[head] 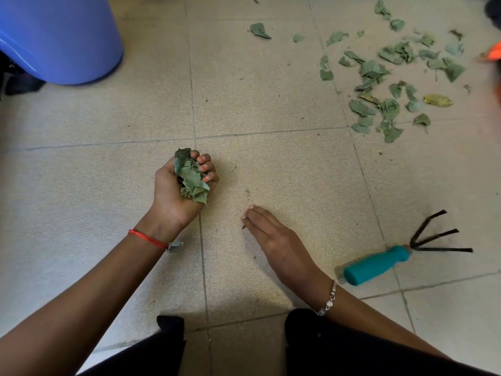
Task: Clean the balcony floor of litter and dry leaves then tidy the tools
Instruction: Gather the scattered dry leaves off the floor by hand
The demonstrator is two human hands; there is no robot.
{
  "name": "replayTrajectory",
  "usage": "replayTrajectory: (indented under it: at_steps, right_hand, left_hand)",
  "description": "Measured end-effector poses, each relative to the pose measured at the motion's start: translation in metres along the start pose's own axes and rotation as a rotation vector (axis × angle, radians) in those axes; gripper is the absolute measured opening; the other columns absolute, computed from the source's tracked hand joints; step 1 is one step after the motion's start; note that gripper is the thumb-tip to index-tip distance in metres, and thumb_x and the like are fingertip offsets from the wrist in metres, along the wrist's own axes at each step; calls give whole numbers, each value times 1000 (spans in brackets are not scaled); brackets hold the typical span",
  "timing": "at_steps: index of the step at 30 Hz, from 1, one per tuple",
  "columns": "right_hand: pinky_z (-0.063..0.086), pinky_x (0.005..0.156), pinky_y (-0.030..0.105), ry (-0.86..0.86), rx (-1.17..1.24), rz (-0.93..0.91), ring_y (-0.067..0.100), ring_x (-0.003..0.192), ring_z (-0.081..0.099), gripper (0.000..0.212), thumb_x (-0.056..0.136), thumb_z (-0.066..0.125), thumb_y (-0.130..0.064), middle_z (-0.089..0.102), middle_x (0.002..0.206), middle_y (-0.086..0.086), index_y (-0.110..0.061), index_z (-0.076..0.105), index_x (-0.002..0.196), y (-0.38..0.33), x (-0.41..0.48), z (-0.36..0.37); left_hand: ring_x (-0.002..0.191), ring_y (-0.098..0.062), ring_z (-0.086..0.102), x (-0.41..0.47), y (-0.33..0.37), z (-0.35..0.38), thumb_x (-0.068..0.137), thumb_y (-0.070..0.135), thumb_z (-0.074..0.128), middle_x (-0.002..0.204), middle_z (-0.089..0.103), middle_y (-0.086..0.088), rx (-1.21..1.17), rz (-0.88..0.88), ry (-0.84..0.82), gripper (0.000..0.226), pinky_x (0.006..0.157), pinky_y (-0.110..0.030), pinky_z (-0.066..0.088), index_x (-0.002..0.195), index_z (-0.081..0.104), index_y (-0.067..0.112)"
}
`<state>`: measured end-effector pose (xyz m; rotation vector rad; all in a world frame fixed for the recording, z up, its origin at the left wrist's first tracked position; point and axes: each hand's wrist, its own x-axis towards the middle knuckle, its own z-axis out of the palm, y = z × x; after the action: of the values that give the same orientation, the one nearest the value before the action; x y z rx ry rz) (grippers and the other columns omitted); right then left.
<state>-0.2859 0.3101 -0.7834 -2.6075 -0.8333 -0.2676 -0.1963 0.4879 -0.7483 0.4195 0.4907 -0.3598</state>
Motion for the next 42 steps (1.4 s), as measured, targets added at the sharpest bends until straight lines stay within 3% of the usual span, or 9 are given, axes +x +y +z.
replayTrajectory:
  at_steps: [5, 7, 12, 15, 19, 26, 32, 38, 42]
  right_hand:
    - [51, 76, 22, 48, -72, -65, 20, 92, 59, 25, 84, 46, 3, 66, 95, 14, 7, 66, 97, 5, 7, 1]
    - [49, 80, 18, 132, 188, 156, 12, 91, 55, 22, 85, 49, 4, 66, 94, 11, 3, 68, 96, 8, 16, -3]
    - [52, 81, 15, 265, 1336, 1186, 8, 85, 69, 15, 83, 62, 4, 73, 87, 2, -5, 68, 94, 21, 39, -37]
    - [56, 79, 19, 231, 1831, 1321, 18, 87, 66, 13, 86, 53, 8, 70, 83, 11, 5, 62, 95, 33, 47, -46]
    - [55, 72, 30, 245, 2016, 1346, 26, 75, 61, 16, 77, 44, 2, 64, 73, 18, 5, 59, 80, 37, 55, -53]
    - [31, 41, 18, 24, 1729, 1287, 10, 49, 44, 32, 96, 45, -17, 48, 58, 2, -11, 45, 65, 54, 55, -54]
    - [41, 52, 12, -10, 1057, 964, 4, 54, 53, 5, 83, 67, -13, 61, 64, -5, -12, 72, 85, 46, 39, -48]
    - [41, 61, 9, -61, 693, 665, 1, 59, 50, 28, 71, 79, -12, 57, 64, -5, -5, 73, 97, 35, 31, -28]
    - [48, 62, 17, -22, 653, 575, 8, 68, 59, 13, 78, 73, -10, 66, 73, -2, -6, 74, 90, 35, 27, -22]
  left_hand:
    - [52, -10, 43, -1, -4, 2, 74, 10, 39, 66, 45, 0, -2, -1, 23, 17, 47, -18, 38, 62, 51, 11]
    - [52, -10, 43, -2, -7, 2, 74, 9, 39, 66, 45, 0, 0, -3, 22, 19, 47, -18, 38, 60, 51, 11]
    - [52, -10, 43, -3, -8, 4, 74, 10, 38, 66, 45, 0, -6, -11, 11, 20, 47, -18, 38, 59, 52, 11]
    - [52, -10, 42, -2, -9, 5, 73, 10, 39, 66, 44, 1, -9, -14, 19, 17, 47, -17, 37, 61, 51, 11]
    - [53, -10, 42, -2, -12, 6, 74, 10, 40, 66, 44, 1, -4, -19, 22, 15, 47, -18, 37, 63, 50, 11]
    - [53, -10, 42, -1, -11, 4, 74, 10, 39, 66, 44, 0, -8, -18, 25, 18, 47, -18, 38, 60, 51, 11]
    - [53, -10, 43, 0, -10, 3, 74, 10, 40, 66, 45, 0, -17, -19, 20, 18, 47, -18, 38, 60, 51, 11]
    - [53, -10, 42, 0, -11, 3, 73, 10, 39, 66, 44, 0, -11, -18, 20, 17, 47, -18, 38, 61, 51, 11]
    - [52, -10, 43, -1, -11, 4, 72, 10, 40, 66, 45, 0, -10, -19, 19, 14, 47, -18, 38, 63, 50, 11]
